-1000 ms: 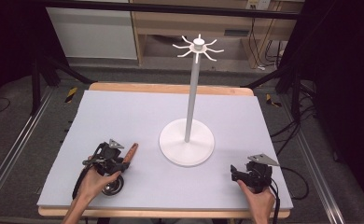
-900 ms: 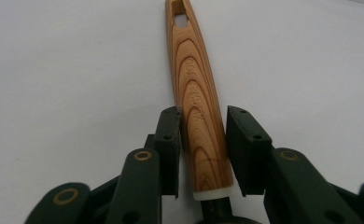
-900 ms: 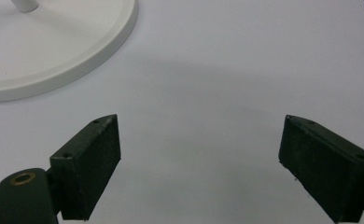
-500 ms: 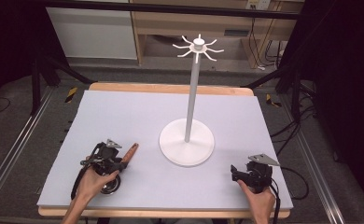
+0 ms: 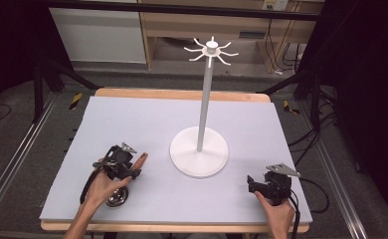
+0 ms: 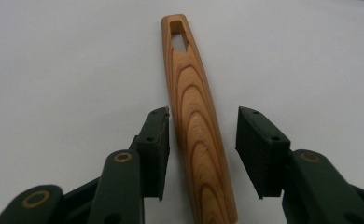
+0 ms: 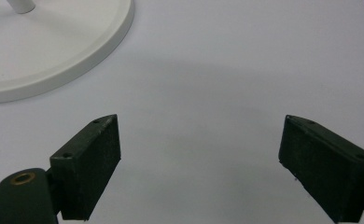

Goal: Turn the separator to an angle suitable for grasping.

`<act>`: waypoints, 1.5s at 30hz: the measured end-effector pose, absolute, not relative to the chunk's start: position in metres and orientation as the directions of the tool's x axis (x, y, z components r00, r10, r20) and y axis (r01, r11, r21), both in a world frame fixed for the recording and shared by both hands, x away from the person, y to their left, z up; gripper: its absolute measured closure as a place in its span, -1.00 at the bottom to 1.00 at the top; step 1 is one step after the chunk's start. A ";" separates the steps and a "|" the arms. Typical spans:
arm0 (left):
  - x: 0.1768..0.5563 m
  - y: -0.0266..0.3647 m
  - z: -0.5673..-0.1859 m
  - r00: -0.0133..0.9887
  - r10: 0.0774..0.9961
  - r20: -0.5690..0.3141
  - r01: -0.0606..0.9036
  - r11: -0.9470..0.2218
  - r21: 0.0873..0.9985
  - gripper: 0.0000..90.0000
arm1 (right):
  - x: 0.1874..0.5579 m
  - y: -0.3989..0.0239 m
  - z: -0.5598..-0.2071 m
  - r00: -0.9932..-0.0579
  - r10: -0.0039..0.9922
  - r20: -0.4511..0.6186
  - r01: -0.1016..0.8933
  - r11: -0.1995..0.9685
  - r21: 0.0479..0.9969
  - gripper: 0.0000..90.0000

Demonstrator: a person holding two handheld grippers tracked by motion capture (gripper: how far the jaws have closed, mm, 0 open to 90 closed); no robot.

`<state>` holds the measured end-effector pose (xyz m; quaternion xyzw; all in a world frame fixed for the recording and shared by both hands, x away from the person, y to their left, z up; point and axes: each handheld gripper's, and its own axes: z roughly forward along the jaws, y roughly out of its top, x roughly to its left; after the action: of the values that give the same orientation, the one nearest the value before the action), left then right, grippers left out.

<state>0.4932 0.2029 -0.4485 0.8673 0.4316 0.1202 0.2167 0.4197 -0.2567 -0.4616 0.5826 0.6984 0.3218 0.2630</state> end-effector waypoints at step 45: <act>0.514 0.195 -0.449 0.551 0.835 -0.004 0.770 -0.506 0.389 0.49 | 0.425 -0.260 -0.465 -0.200 0.979 0.034 0.671 0.112 0.733 -0.71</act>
<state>0.5144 0.1955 -0.4491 0.8628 0.4649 0.0923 0.1756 0.4246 -0.2600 -0.4653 0.5847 0.7056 0.3197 0.2409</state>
